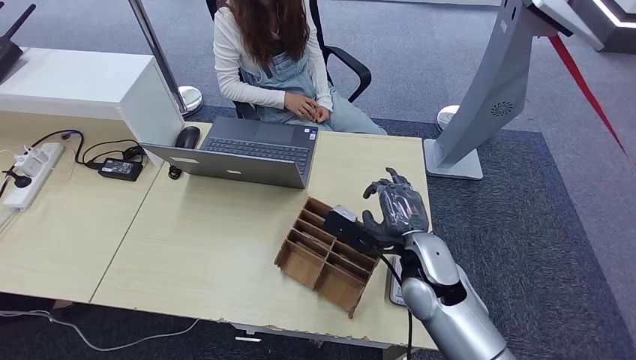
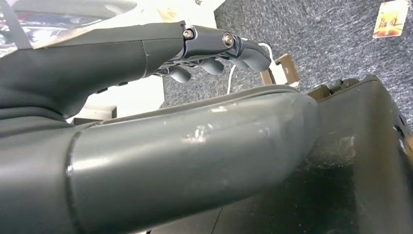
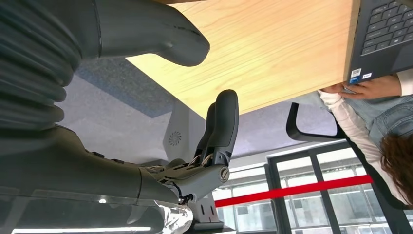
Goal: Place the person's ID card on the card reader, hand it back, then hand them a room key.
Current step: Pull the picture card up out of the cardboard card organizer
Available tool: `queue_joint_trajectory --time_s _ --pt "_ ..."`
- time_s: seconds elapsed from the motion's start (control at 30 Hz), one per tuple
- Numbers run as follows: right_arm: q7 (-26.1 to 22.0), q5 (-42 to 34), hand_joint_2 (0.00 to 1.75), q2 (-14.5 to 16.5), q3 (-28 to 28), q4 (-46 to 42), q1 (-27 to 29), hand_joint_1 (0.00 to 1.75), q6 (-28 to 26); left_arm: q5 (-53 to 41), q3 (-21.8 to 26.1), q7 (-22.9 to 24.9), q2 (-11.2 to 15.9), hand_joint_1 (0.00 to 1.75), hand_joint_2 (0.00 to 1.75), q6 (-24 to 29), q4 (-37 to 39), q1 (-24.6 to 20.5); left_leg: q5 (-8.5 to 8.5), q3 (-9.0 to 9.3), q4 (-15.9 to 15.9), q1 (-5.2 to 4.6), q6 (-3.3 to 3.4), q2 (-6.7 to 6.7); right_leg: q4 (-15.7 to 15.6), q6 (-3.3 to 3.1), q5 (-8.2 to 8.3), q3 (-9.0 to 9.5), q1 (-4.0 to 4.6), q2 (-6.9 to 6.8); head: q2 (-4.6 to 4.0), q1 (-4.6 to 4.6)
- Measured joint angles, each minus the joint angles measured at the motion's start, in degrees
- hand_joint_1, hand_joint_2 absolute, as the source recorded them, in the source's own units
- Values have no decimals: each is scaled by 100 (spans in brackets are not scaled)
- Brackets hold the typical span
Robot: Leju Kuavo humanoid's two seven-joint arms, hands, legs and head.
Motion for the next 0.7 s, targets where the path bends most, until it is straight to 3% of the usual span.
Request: queue_joint_trajectory --time_s 0.3,0.7 --pt "-263 -460 175 -22 -59 -67 56 57 83 -20 0 2 -1 0 0 32 0 0 0 0 0 0 0 0 0 0 0 1 0 0 0 0" --pt "-133 -987 175 -235 18 -955 411 59 649 -7 1 27 1 0 0 84 0 1 0 0 0 -1 0 0 0 0 0 0 0 1 0 0"
